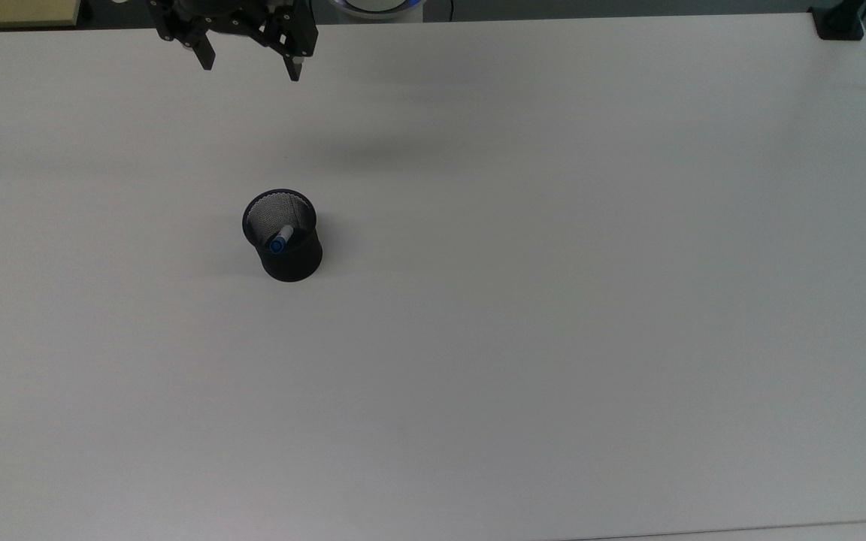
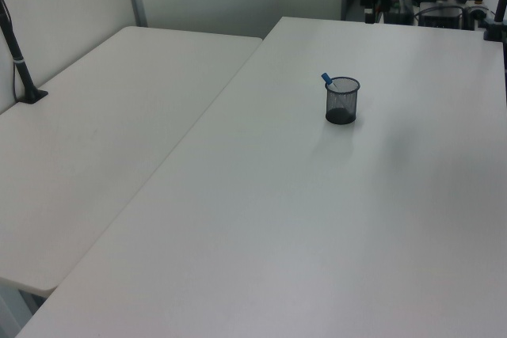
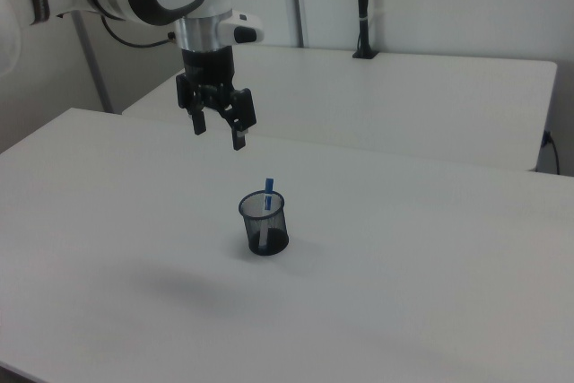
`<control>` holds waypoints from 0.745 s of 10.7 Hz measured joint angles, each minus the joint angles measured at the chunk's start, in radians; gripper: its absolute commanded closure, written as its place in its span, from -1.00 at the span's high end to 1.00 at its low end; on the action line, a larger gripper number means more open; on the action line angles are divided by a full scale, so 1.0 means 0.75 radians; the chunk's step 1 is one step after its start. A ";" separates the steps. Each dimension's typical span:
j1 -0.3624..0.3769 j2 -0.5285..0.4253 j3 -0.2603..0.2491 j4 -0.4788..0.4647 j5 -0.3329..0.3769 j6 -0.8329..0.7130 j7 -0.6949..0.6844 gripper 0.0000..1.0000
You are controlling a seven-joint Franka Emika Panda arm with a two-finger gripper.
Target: Remove the marker
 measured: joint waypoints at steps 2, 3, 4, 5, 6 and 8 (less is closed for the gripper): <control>0.000 0.000 0.000 0.000 -0.005 0.000 0.000 1.00; 0.000 0.000 0.000 0.000 -0.008 0.000 0.000 1.00; 0.000 0.000 0.000 0.000 -0.010 0.000 0.000 1.00; 0.000 0.000 0.000 0.000 -0.010 -0.005 0.000 1.00; 0.000 0.000 0.000 0.000 -0.010 -0.011 0.000 1.00; 0.000 0.000 0.000 0.000 -0.010 -0.013 0.000 1.00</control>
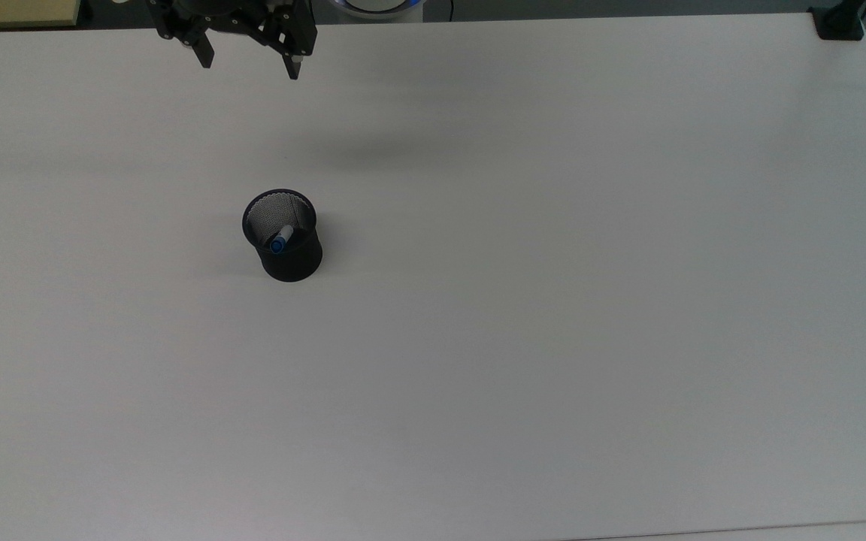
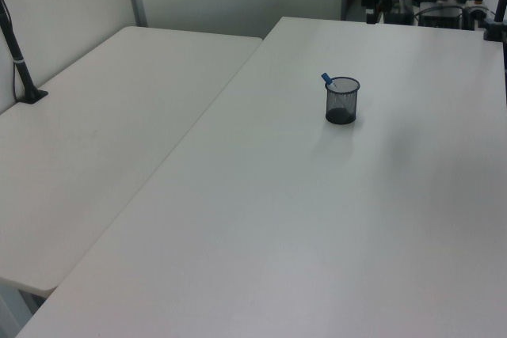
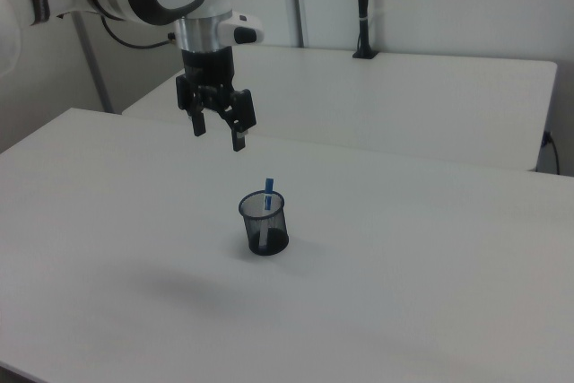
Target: Remove the marker
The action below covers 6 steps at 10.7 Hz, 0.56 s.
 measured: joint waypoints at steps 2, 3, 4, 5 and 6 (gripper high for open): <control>0.000 0.000 0.000 -0.001 0.000 0.000 -0.002 1.00; 0.001 0.001 0.001 -0.004 0.000 0.000 -0.007 1.00; 0.003 0.003 0.003 -0.008 0.000 0.000 -0.027 1.00; 0.005 0.007 0.006 -0.011 0.000 0.000 -0.048 1.00; 0.009 0.017 0.009 -0.013 0.000 0.000 -0.058 1.00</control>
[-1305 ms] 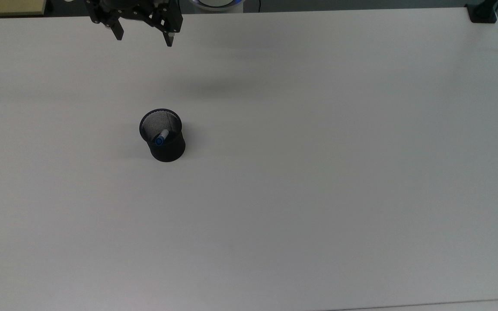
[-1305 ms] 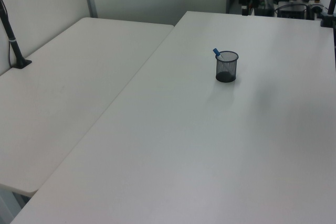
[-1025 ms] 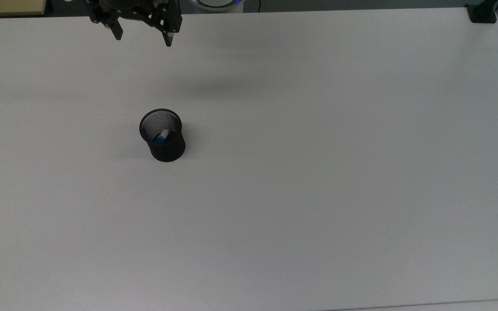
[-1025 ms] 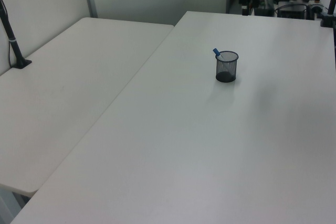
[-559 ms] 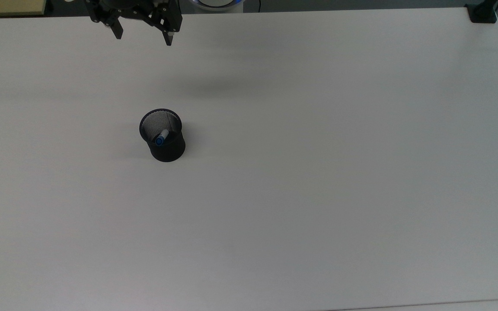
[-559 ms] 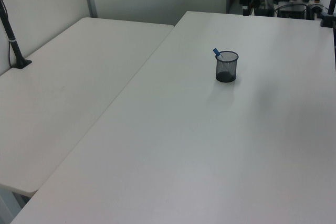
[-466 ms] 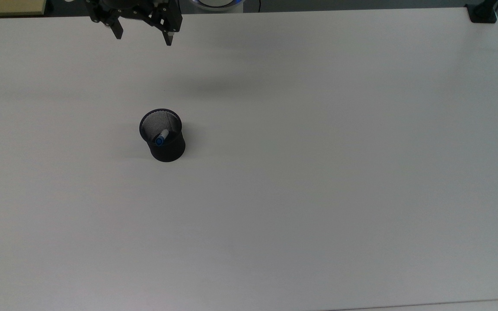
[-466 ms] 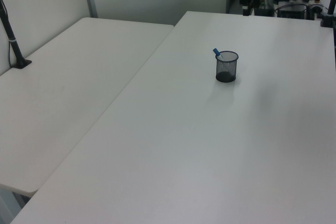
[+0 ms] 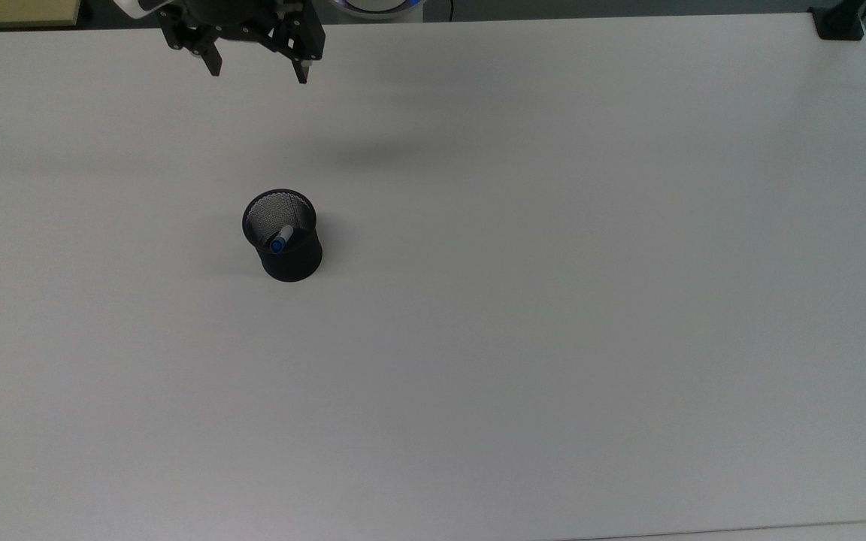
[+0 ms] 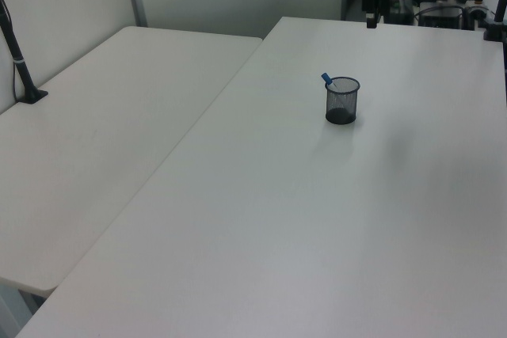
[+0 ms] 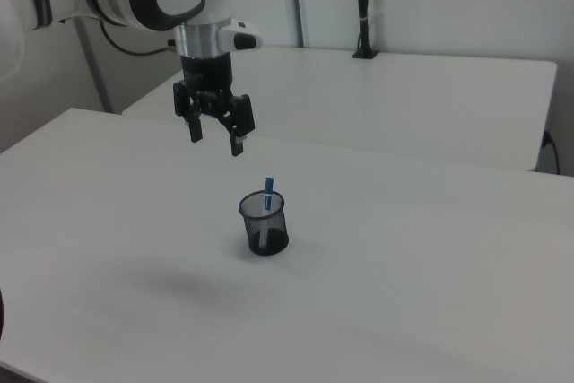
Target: Remove the marker
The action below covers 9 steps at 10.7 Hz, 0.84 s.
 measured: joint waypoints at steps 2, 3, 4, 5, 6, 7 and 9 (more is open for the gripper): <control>0.011 0.043 0.006 0.000 0.000 0.020 -0.002 1.00; 0.015 0.065 0.009 0.000 0.000 0.057 -0.002 1.00; 0.019 0.083 0.009 0.000 0.000 0.127 -0.002 1.00; 0.018 0.095 0.009 0.000 0.000 0.211 -0.002 1.00; 0.017 0.102 0.006 0.000 -0.004 0.276 -0.013 1.00; 0.013 0.110 0.004 0.000 -0.007 0.313 -0.047 1.00; 0.009 0.159 0.003 -0.002 -0.007 0.369 -0.131 0.95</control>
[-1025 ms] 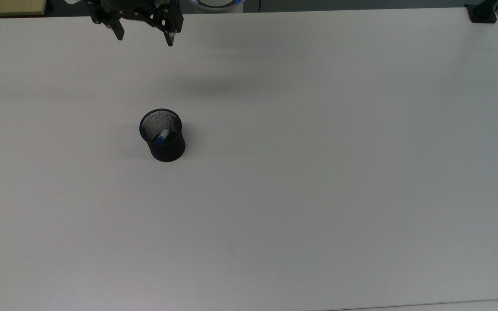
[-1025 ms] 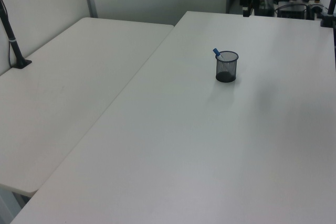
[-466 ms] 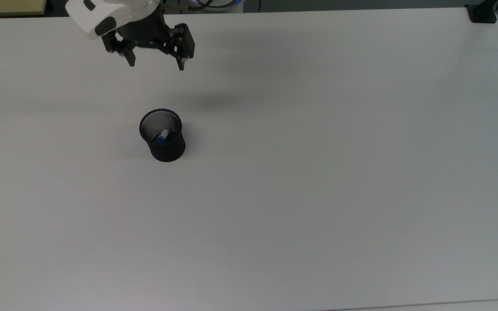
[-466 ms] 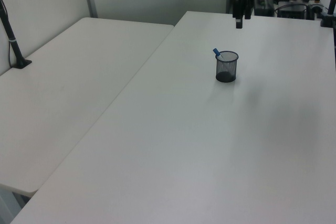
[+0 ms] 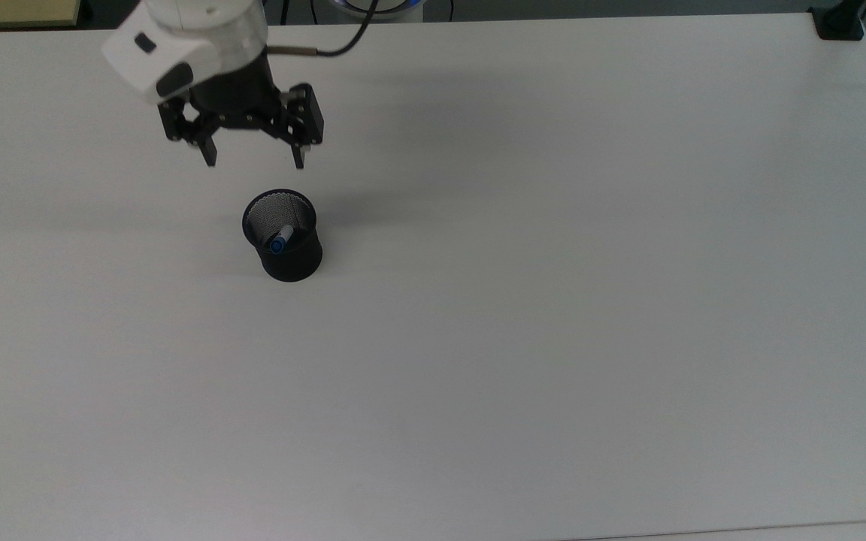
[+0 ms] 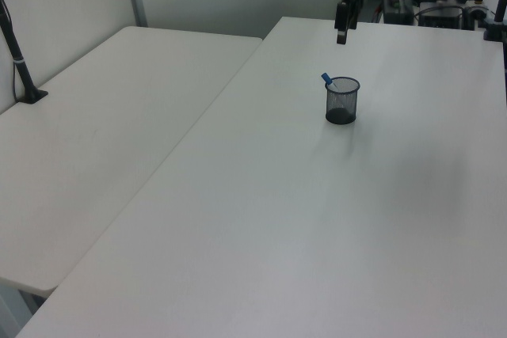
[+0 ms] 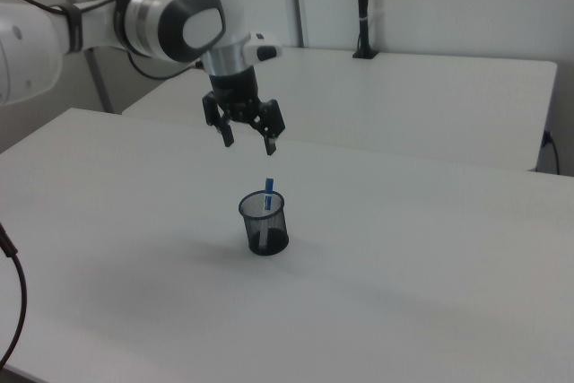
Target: Remove the marker
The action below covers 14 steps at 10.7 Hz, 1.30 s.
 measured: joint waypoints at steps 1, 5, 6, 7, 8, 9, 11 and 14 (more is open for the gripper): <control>0.003 0.048 0.002 -0.001 0.000 0.066 -0.011 0.94; 0.014 0.179 0.003 0.003 0.000 0.219 -0.016 0.76; 0.014 0.185 0.003 0.003 0.000 0.219 -0.017 0.59; 0.014 0.192 0.003 0.003 0.000 0.219 -0.018 0.38; 0.018 0.202 0.004 0.003 -0.007 0.219 -0.023 0.23; 0.024 0.213 0.007 0.003 -0.028 0.219 -0.025 0.18; 0.038 0.236 0.007 0.003 -0.045 0.219 -0.026 -0.17; 0.040 0.247 0.007 0.004 -0.050 0.221 -0.034 -1.00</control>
